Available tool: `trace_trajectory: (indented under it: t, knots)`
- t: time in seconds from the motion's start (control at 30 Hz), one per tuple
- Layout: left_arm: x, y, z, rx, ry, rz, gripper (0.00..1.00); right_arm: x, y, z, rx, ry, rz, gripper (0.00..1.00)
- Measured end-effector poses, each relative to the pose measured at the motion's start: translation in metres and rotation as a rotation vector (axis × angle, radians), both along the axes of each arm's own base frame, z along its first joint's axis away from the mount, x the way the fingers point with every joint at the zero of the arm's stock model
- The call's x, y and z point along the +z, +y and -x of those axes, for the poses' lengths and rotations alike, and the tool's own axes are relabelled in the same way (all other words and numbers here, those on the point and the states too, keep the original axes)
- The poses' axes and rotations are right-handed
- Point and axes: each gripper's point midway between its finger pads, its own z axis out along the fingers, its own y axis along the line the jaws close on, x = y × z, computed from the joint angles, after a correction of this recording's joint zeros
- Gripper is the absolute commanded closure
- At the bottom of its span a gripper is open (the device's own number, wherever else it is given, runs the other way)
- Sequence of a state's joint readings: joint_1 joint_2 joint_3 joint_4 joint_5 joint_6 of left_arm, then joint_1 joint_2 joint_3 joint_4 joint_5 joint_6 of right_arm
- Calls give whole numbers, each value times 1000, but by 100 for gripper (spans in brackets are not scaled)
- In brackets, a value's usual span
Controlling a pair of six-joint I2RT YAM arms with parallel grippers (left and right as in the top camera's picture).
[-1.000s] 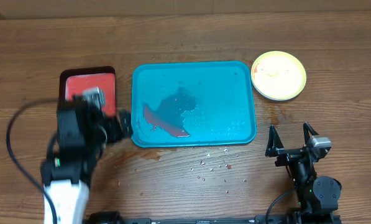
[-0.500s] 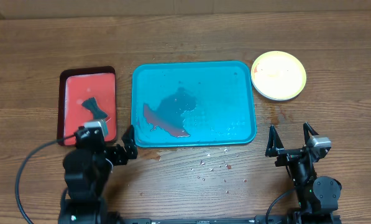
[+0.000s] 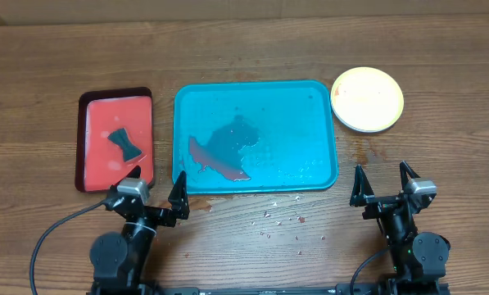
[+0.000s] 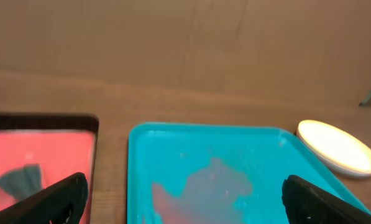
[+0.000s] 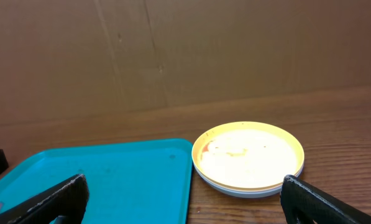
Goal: Clean dirty plates on tray and stack at the side
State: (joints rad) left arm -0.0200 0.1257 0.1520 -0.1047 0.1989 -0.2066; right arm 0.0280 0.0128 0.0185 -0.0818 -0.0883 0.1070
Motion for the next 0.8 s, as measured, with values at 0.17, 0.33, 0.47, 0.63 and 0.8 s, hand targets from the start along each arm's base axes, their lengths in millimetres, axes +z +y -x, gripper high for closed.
trace_trajectory:
  t: [0.17,0.33,0.47,0.63,0.8]
  knots:
    - [11,0,0,0,-143,4,0,0,0,0,0,0,0,0]
    - [10,2,0,10,-189,4,0,0,0,0,0,0,0,0]
    - [-7,10,-2,61,-121,1,0,0,0,0,0,0,0,0]
    - [-37,19,-3,114,0,-9,0,0,0,0,1,-1,0,0]
    - [-38,23,-3,134,0,-19,0,0,0,0,0,-1,0,0]
